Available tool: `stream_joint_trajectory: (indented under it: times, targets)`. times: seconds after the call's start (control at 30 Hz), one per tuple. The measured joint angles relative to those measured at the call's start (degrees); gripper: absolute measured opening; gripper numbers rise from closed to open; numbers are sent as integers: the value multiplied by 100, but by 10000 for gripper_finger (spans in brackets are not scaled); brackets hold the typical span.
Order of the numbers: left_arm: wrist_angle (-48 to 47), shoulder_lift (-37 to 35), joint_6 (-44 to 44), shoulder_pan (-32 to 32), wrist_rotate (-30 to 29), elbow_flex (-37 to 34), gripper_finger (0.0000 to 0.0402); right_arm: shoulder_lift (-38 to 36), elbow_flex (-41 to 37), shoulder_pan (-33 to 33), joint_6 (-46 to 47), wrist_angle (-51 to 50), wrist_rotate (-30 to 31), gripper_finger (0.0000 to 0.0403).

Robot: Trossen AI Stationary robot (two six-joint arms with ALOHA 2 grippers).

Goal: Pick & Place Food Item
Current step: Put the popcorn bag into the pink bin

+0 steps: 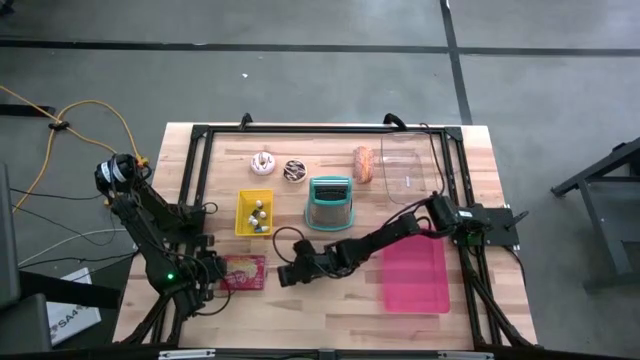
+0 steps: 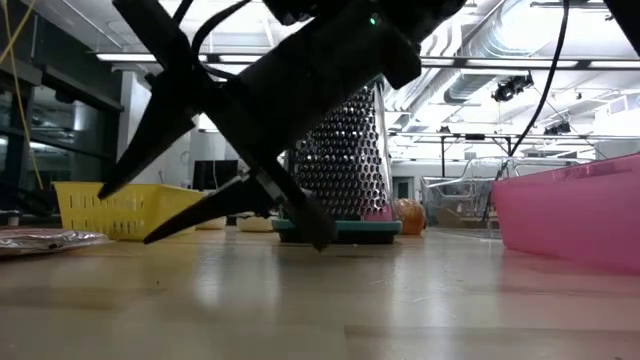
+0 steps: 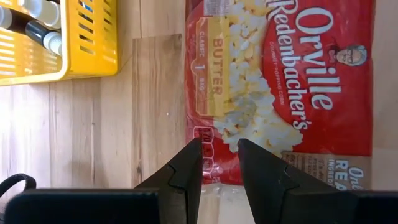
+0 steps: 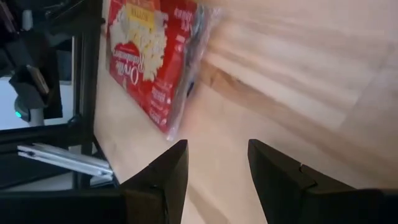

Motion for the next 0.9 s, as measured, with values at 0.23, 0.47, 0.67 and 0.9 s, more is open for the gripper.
stream_joint_trajectory:
  times: [0.23,0.47,0.67,0.9]
  targets:
    - [302,-1,301,128,-37,0,97,0,0,-16,45,37,6,156]
    - [619,-1,741,341,-39,0,97,2,0,-15,63,-6,33,156]
    - [602,-1,996,380,-39,0,97,2,0,-31,65,-36,164,156]
    - [601,-1,997,375,269,2,97,2,0,-55,65,-38,210,156]
